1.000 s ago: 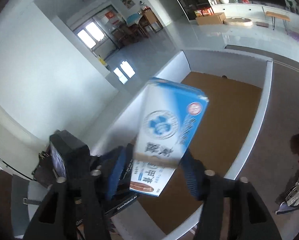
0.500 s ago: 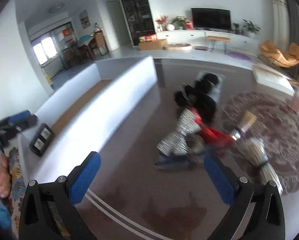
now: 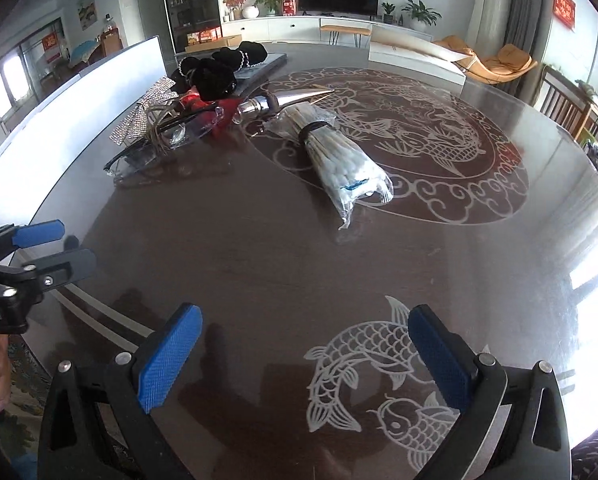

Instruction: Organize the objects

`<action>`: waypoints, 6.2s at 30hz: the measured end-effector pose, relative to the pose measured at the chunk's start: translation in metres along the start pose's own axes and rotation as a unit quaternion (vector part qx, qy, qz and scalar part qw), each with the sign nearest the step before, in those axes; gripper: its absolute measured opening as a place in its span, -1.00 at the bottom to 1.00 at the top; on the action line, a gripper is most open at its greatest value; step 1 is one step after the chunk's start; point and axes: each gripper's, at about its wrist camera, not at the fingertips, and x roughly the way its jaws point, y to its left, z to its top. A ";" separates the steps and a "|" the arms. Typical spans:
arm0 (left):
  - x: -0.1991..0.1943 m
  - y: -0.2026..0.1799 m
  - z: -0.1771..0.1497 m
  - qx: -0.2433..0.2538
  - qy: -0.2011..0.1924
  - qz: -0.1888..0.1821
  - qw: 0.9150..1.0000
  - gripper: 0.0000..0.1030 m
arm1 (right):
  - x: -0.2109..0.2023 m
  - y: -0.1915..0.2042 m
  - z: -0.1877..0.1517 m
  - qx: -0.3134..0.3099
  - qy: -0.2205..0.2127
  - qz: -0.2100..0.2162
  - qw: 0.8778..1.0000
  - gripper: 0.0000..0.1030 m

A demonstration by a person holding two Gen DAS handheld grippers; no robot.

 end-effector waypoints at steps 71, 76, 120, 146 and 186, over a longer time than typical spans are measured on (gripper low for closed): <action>0.035 -0.002 0.052 0.025 -0.017 0.048 0.998 1.00 | 0.040 -0.031 0.035 -0.027 -0.014 0.014 0.999 1.00; 0.034 -0.002 0.051 0.025 -0.017 0.048 0.998 1.00 | 0.040 -0.031 0.035 -0.027 -0.014 0.015 0.999 1.00; 0.004 -0.060 0.022 0.133 0.001 -0.075 0.988 0.95 | 0.026 -0.049 0.034 -0.008 -0.022 0.027 0.999 -0.12; 0.072 0.025 0.128 -0.027 0.005 0.008 1.000 0.49 | 0.033 -0.048 0.028 -0.013 -0.025 0.005 1.000 0.86; -0.174 0.231 0.024 -0.108 -0.094 0.087 0.986 0.09 | -0.077 0.134 0.170 -0.002 -0.023 0.342 0.939 -0.45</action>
